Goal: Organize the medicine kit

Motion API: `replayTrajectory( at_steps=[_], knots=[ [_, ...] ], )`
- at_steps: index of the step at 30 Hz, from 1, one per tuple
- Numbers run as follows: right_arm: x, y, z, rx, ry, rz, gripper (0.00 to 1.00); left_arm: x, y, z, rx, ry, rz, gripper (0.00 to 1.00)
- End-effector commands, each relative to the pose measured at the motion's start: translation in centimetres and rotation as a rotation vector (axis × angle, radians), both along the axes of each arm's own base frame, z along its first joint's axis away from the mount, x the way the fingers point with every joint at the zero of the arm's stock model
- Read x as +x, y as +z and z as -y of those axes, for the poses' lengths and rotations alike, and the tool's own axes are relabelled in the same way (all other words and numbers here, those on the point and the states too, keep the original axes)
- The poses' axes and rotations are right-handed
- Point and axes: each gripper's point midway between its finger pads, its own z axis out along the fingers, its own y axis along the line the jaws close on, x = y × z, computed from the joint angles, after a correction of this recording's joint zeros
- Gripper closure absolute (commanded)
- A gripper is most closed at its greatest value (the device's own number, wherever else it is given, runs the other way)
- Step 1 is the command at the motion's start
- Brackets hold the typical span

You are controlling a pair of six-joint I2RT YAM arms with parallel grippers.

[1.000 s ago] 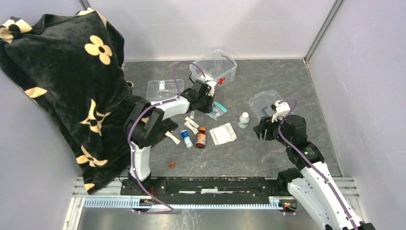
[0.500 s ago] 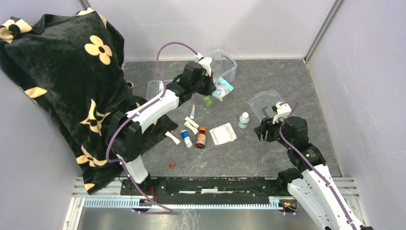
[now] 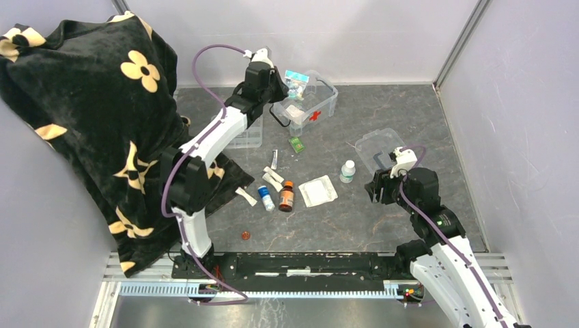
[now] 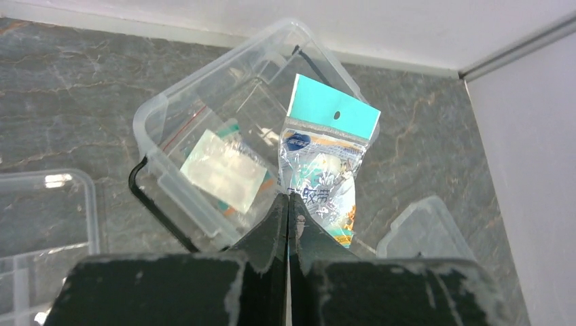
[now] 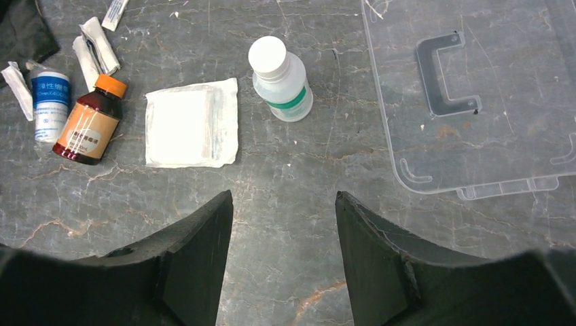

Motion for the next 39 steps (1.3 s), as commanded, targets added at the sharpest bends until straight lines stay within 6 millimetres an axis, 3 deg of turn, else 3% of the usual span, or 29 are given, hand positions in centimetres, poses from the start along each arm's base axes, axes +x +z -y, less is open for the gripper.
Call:
replayTrajectory(
  at_steps=[1,2,4,6,7,9,11,15,18,23,27,31,34,39],
  knots=[
    [0.0,1.3,0.8,-0.010,-0.046,0.027,0.36,3.0,2.0,1.2,-0.092,0.073,0.044,0.97],
    [-0.1,1.4,0.9,-0.015,-0.048,0.029,0.36,3.5,1.7,1.7,-0.095,0.061,0.039,0.96],
    [-0.2,1.5,1.2,-0.025,-0.055,0.029,0.36,4.6,0.3,2.6,-0.085,0.043,0.011,0.84],
    [-0.3,1.6,1.4,-0.033,-0.060,0.029,0.36,5.4,-0.5,3.3,-0.072,0.015,0.010,0.57],
    [-0.3,1.7,1.4,-0.035,-0.060,0.031,0.36,5.6,-0.7,3.3,-0.064,0.007,0.013,0.49],
    [-0.4,1.8,1.6,-0.042,-0.066,0.030,0.36,5.4,-0.8,3.1,-0.049,-0.003,0.014,0.44],
    [-0.5,2.1,1.8,-0.054,-0.066,0.030,0.36,4.5,0.9,2.8,-0.044,-0.025,0.049,0.42],
    [-0.6,2.0,2.1,-0.069,-0.068,0.029,0.36,1.3,3.3,1.4,-0.021,-0.053,0.089,0.41],
    [-0.8,1.8,1.9,-0.062,-0.061,0.031,0.36,-2.1,3.2,-0.4,0.005,-0.056,0.066,0.41],
    [-1.1,1.5,1.7,-0.052,-0.044,0.027,0.36,-9.8,-0.6,-0.1,0.022,-0.185,-0.046,0.41],
    [-1.2,2.2,2.0,-0.081,-0.041,0.036,0.35,-17.1,-5.9,3.3,0.102,-0.353,-0.137,0.41],
    [-1.2,1.9,2.3,-0.109,-0.041,0.034,0.34,-22.9,-10.9,6.5,0.223,-0.597,-0.172,0.41],
    [-1.3,1.9,2.4,-0.118,-0.037,0.028,0.33,-24.5,-13.8,7.6,0.313,-0.705,-0.219,0.42],
    [-1.5,2.5,2.4,-0.116,-0.032,0.047,0.33,-22.8,-15.6,8.2,0.370,-0.690,-0.197,0.43]
  ],
)
